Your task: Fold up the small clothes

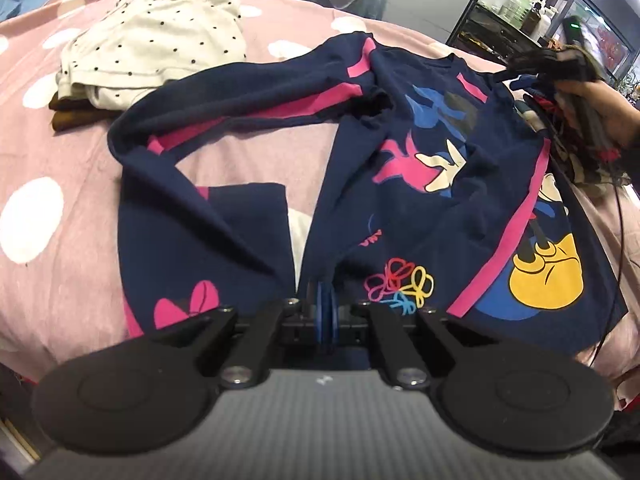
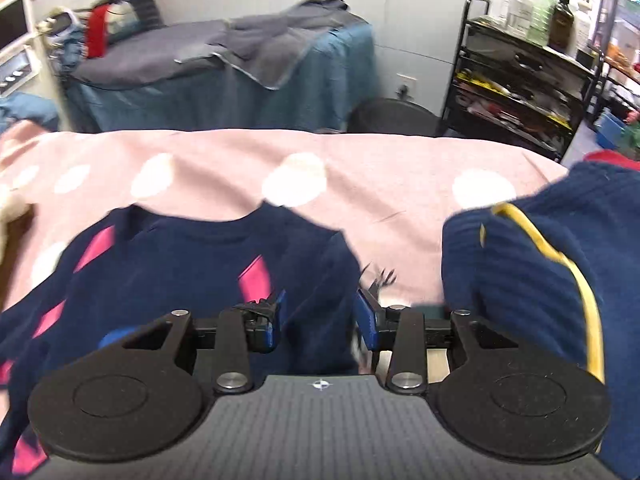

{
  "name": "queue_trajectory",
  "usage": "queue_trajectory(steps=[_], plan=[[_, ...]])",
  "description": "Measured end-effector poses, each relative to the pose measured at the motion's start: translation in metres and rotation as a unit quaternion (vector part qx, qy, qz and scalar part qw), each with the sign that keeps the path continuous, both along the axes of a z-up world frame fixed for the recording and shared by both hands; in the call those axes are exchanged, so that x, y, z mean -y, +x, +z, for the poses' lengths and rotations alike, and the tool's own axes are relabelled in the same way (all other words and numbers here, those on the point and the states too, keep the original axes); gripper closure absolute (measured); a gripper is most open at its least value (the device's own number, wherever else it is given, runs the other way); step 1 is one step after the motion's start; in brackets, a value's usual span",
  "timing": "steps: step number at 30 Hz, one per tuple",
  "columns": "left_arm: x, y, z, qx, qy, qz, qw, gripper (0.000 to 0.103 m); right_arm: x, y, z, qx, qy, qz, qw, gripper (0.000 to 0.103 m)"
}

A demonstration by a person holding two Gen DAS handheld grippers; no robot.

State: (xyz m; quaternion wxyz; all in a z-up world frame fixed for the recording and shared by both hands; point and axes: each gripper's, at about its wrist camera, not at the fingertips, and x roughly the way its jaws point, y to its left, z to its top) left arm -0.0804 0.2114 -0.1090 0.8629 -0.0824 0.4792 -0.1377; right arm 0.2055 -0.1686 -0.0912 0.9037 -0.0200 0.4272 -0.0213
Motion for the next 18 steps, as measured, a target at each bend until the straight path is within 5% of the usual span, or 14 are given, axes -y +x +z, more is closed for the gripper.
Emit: queue_trajectory(steps=[1,2,3,5,10,11,12,17,18], plan=[[0.001,0.001,0.000,0.000,0.000,0.000,1.0000,0.099,-0.001,0.007,-0.003,-0.009,-0.011,-0.001,1.000,0.040],[0.002,0.002,0.000,-0.001,0.000,-0.001,1.0000,0.099,-0.001,0.013,-0.007,-0.024,-0.016,0.007,1.000,0.078],[0.002,0.002,0.000,-0.001,0.001,-0.003,1.0000,0.099,0.001,0.019,-0.010,-0.040,-0.023,0.014,0.999,0.100],[0.001,0.002,0.000,-0.002,0.000,-0.002,1.0000,0.099,0.011,0.028,-0.010,-0.041,-0.063,-0.001,0.997,0.100],[-0.004,0.003,-0.007,-0.005,-0.012,0.007,0.9999,0.099,0.037,0.038,-0.017,-0.041,-0.043,-0.032,0.998,0.099],[-0.004,0.003,-0.007,-0.005,-0.014,0.010,0.9998,0.098,0.037,0.036,-0.017,-0.029,-0.042,-0.031,0.998,0.095],[-0.004,0.002,-0.007,-0.004,-0.012,0.013,0.9998,0.098,0.038,0.033,-0.015,-0.019,-0.029,-0.029,0.999,0.075],[-0.003,0.002,-0.006,0.001,-0.006,0.024,0.9997,0.097,0.019,-0.020,0.021,0.084,0.005,-0.006,0.996,0.020],[-0.003,0.002,-0.006,0.002,-0.005,0.025,0.9997,0.097,0.012,-0.036,0.026,0.086,0.013,0.031,0.996,0.023]])
